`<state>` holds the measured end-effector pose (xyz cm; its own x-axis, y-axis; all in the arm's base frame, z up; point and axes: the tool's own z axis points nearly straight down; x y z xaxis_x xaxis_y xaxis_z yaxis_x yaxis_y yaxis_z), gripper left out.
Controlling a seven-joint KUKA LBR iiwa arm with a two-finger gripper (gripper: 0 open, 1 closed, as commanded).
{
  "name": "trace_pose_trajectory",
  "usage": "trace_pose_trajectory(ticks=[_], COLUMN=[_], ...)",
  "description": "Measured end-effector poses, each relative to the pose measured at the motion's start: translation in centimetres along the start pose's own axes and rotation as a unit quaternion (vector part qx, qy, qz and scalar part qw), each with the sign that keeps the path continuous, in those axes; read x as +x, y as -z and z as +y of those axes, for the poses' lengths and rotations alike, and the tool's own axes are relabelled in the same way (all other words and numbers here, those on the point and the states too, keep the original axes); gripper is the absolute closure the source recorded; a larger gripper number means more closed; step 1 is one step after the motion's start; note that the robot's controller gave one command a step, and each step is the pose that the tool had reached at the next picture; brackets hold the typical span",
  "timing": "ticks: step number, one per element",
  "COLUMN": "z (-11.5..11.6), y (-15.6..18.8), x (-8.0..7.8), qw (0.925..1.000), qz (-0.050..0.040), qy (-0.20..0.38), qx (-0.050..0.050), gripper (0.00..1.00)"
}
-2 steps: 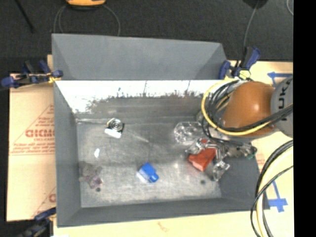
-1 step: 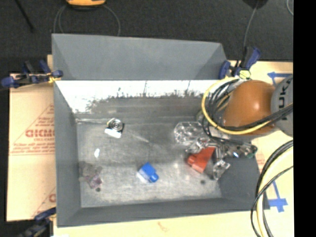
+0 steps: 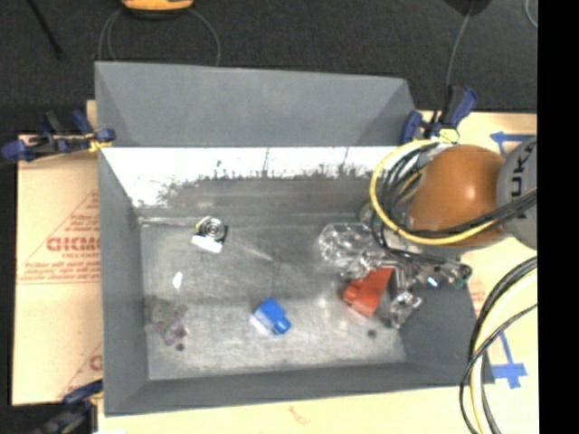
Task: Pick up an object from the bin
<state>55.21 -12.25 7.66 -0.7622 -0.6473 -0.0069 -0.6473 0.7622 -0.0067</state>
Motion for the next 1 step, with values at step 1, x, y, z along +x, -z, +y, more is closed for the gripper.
trace_pose_trajectory(ticks=[1], z=[-0.17], y=[0.09], x=[-0.11], qw=[1.0000], qz=[-0.0007], qy=[-0.001], qx=[0.001], gripper=[0.00])
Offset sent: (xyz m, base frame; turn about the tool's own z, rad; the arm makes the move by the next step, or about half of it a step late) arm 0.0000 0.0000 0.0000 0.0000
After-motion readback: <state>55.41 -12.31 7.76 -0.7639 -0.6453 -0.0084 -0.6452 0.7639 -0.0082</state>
